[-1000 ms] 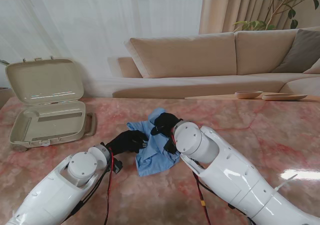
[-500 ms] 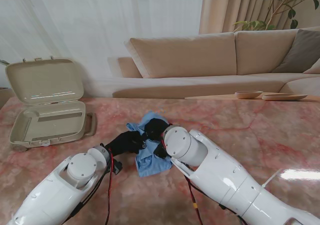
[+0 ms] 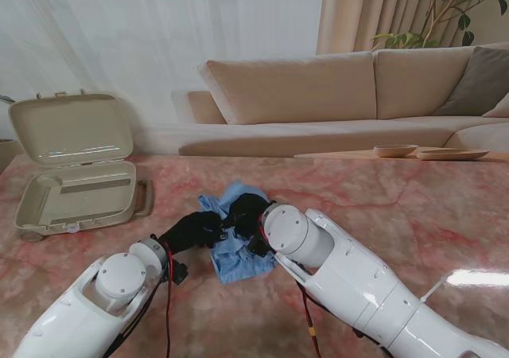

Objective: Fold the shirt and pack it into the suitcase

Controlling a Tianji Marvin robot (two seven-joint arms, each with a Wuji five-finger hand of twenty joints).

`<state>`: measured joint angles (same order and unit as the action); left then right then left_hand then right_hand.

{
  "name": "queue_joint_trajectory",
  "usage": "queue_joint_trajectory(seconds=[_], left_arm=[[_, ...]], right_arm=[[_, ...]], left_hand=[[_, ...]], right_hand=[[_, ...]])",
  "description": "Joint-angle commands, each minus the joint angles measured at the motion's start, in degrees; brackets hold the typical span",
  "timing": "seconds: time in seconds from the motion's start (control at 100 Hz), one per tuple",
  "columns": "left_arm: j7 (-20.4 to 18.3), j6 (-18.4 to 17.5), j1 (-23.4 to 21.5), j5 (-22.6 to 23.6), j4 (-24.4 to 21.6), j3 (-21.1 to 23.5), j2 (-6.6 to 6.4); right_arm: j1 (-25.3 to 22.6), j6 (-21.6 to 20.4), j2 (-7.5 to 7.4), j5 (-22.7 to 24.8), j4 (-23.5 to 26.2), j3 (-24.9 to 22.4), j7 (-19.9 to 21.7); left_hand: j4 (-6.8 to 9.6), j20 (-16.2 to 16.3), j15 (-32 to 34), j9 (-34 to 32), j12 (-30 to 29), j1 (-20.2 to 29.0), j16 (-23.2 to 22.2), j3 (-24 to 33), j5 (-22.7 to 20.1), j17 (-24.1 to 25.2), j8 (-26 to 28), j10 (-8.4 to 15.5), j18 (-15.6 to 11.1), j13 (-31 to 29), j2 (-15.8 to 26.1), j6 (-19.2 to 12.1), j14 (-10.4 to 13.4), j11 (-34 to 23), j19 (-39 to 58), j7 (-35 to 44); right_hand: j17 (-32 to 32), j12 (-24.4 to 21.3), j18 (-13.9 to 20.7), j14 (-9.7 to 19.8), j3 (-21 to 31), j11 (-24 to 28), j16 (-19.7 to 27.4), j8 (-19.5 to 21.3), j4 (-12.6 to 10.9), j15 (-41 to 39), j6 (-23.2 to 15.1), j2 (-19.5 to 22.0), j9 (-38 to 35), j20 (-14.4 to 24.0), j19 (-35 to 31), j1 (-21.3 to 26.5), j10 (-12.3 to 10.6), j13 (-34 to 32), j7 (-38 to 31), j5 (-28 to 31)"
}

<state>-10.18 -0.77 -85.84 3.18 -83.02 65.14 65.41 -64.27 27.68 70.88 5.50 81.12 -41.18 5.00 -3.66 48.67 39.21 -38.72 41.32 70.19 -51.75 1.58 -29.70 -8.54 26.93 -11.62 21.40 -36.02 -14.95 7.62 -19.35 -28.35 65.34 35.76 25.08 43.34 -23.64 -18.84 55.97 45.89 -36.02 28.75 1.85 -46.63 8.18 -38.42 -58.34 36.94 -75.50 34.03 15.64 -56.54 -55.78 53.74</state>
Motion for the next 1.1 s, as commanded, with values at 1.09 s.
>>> queue_joint_trajectory(seconds=[1.09], left_arm=[[2.99, 2.04, 0.93, 8.05, -13.15, 5.58, -0.93]], right_arm=[[-21.37, -13.93, -6.31, 9.04, 18.80, -14.84, 2.50]], left_hand=[[1.78, 0.61, -2.48, 4.83, -8.84, -2.68, 0.96, -2.16, 3.89, 0.33, -2.21, -1.14, 1.33, 2.31, 7.05, -3.71, -1.19, 1.71, -0.14, -10.32]], right_hand=[[-2.63, -9.04, 1.36, 1.64, -5.98, -10.83, 7.95, 2.07, 0.63, 18.48, -0.81, 6.48, 2.42, -4.98, 4.35, -5.16, 0.17, 3.21, 11.38, 1.76]])
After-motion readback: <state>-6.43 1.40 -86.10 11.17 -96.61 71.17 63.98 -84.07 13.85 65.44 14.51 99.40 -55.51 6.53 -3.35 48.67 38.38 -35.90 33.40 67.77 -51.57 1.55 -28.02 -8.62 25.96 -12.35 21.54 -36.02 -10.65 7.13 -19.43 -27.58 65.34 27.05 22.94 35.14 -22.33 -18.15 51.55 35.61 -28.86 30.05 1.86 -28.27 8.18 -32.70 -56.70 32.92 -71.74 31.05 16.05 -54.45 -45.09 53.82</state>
